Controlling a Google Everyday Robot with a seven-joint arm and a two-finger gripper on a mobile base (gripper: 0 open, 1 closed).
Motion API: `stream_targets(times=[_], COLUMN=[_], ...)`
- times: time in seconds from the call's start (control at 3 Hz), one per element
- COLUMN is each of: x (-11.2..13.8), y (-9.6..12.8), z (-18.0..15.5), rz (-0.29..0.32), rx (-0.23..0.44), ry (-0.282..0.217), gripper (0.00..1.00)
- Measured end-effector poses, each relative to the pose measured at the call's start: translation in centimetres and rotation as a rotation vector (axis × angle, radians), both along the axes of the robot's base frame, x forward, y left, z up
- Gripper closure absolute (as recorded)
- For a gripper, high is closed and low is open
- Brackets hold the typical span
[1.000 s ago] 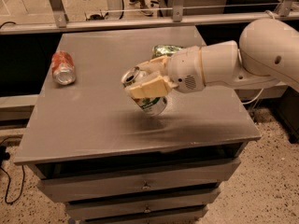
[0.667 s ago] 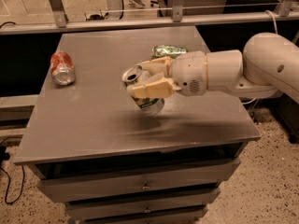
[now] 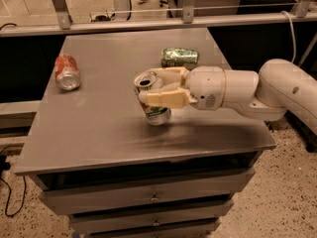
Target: Place 7up can upright
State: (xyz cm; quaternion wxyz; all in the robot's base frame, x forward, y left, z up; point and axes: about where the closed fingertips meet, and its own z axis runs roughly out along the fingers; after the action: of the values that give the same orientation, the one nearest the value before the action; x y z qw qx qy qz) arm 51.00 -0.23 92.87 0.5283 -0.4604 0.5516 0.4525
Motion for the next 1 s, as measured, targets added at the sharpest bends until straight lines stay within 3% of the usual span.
stream_targets(times=[0.67,1.0], x=[-0.11,-0.14], y=[-0.53,-0.71], z=[-0.63,-0.92], rz=[0.024,0.034], rx=[0.121,0.158], ry=[0.010,0.013], gripper=[1.00,0.83])
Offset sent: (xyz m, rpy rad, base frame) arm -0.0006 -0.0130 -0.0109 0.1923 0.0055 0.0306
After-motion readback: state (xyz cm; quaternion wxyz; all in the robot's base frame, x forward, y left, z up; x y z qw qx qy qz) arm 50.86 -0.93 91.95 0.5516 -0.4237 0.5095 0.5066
